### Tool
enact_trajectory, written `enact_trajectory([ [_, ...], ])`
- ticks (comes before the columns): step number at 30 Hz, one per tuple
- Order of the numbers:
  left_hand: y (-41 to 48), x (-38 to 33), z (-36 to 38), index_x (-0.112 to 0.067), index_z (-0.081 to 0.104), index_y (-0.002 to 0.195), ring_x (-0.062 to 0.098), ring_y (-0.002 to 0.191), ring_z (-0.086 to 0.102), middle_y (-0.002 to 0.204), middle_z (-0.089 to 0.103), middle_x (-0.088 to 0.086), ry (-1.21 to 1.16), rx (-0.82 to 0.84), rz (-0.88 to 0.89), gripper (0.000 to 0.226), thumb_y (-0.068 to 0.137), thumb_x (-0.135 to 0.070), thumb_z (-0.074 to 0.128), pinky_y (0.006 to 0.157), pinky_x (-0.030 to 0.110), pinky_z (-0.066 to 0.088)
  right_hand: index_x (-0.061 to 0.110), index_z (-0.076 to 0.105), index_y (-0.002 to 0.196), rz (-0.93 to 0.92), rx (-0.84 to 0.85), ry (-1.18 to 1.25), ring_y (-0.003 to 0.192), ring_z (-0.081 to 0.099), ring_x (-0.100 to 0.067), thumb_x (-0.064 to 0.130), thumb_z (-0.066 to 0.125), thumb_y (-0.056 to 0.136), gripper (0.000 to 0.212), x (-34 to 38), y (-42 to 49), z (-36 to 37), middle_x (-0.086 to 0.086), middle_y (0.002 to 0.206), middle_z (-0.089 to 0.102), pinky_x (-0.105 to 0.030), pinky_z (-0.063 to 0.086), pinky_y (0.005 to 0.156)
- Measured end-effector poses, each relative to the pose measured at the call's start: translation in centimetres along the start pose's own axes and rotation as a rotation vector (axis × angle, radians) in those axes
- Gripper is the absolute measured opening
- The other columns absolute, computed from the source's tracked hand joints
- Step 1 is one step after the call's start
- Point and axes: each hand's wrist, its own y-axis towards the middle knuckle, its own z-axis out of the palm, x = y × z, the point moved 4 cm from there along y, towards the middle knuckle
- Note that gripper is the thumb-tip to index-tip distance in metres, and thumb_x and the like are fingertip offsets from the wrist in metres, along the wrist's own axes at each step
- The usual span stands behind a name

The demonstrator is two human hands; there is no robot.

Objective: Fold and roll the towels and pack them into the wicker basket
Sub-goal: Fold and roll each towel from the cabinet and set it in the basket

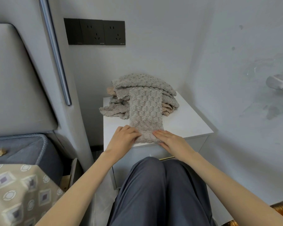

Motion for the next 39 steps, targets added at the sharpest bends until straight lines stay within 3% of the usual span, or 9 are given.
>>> enact_trajectory([
  [9, -1.3, 1.9, 0.4, -0.035, 0.039, 0.143, 0.008, 0.137, 0.032, 0.140, 0.048, -0.018, 0.090, 0.196, -0.123, 0.045, 0.098, -0.041, 0.039, 0.111, 0.027, 0.017, 0.017, 0.046, 0.140, 0.116, 0.042, 0.233, 0.139, 0.032, -0.010, 0.017, 0.048, 0.100, 0.041, -0.7, -0.2, -0.3, 0.002, 0.147, 0.042, -0.020, 0.021, 0.115],
  [14, -0.7, 1.7, 0.4, -0.029, 0.051, 0.135, 0.011, 0.121, 0.047, 0.121, 0.062, -0.009, 0.038, 0.131, -0.142, 0.041, 0.094, -0.029, 0.047, 0.102, 0.024, 0.025, 0.015, 0.056, 0.131, 0.160, -0.033, 0.184, 0.125, 0.049, -0.017, 0.015, 0.045, 0.100, 0.033, -0.8, 0.0, -0.3, -0.001, 0.134, 0.057, -0.026, 0.037, 0.101],
  [17, -0.8, 1.9, 0.1, -0.024, 0.063, 0.122, 0.017, 0.113, 0.052, 0.110, 0.067, -0.002, -0.109, 0.095, -0.223, 0.031, 0.094, -0.028, 0.050, 0.097, 0.028, 0.033, 0.013, 0.060, 0.110, 0.232, -0.061, 0.214, 0.092, 0.057, -0.022, 0.016, 0.043, 0.099, 0.020, -0.9, 0.3, -0.4, -0.006, 0.100, 0.066, -0.035, 0.042, 0.075],
  [19, -0.9, 1.9, 0.0, -0.019, 0.067, 0.105, 0.022, 0.103, 0.055, 0.099, 0.069, 0.002, -0.205, 0.107, -0.284, 0.023, 0.093, -0.029, 0.051, 0.088, 0.033, 0.039, 0.015, 0.053, 0.090, 0.283, -0.076, 0.295, 0.073, 0.052, -0.023, 0.017, 0.044, 0.098, 0.013, -1.0, 0.5, -0.7, -0.008, 0.077, 0.060, -0.034, 0.034, 0.062],
  [22, -1.2, 1.9, -0.1, -0.015, 0.060, 0.083, 0.023, 0.090, 0.055, 0.086, 0.066, 0.002, -0.339, 0.121, -0.375, 0.023, 0.095, -0.031, 0.049, 0.076, 0.035, 0.041, 0.017, 0.052, 0.089, 0.381, -0.076, 0.453, 0.063, 0.053, -0.010, 0.027, 0.047, 0.098, 0.015, -1.6, 0.3, -1.2, 0.001, 0.072, 0.063, -0.021, 0.033, 0.055],
  [27, -1.1, 1.9, 0.3, -0.008, 0.059, 0.082, 0.022, 0.075, 0.056, 0.076, 0.063, 0.002, -0.474, 0.093, -0.522, 0.033, 0.097, -0.035, 0.048, 0.072, 0.036, 0.043, 0.015, 0.050, 0.083, 0.462, -0.104, 0.533, 0.051, 0.047, -0.001, 0.031, 0.052, 0.097, 0.021, -1.9, 0.3, -1.5, 0.014, 0.053, 0.052, -0.015, 0.033, 0.050],
  [30, -0.6, 1.7, 0.7, -0.012, 0.051, 0.076, 0.021, 0.067, 0.051, 0.066, 0.053, -0.005, -0.401, 0.077, -0.560, 0.035, 0.099, -0.037, 0.043, 0.064, 0.033, 0.036, 0.018, 0.046, 0.081, 0.515, -0.121, 0.474, 0.055, 0.042, -0.012, 0.035, 0.052, 0.097, 0.024, -2.0, 0.7, -1.4, 0.006, 0.058, 0.046, -0.023, 0.027, 0.050],
  [34, 0.0, 1.5, 1.3, -0.014, 0.049, 0.076, 0.026, 0.073, 0.055, 0.069, 0.055, -0.002, -0.289, 0.047, -0.598, 0.035, 0.100, -0.038, 0.039, 0.069, 0.036, 0.038, 0.010, 0.058, 0.105, 0.617, -0.170, 0.344, 0.084, 0.061, -0.024, 0.044, 0.053, 0.094, 0.036, -2.0, 1.1, -0.8, -0.004, 0.087, 0.068, -0.036, 0.045, 0.073],
  [39, 0.1, 1.4, 1.7, -0.011, 0.050, 0.074, 0.029, 0.074, 0.058, 0.072, 0.061, 0.005, -0.196, -0.019, -0.664, 0.037, 0.098, -0.038, 0.040, 0.070, 0.036, 0.038, 0.019, 0.054, 0.103, 0.712, -0.284, 0.278, 0.087, 0.061, -0.026, 0.050, 0.056, 0.090, 0.034, -1.5, 1.1, -0.5, 0.001, 0.085, 0.068, -0.039, 0.047, 0.078],
])
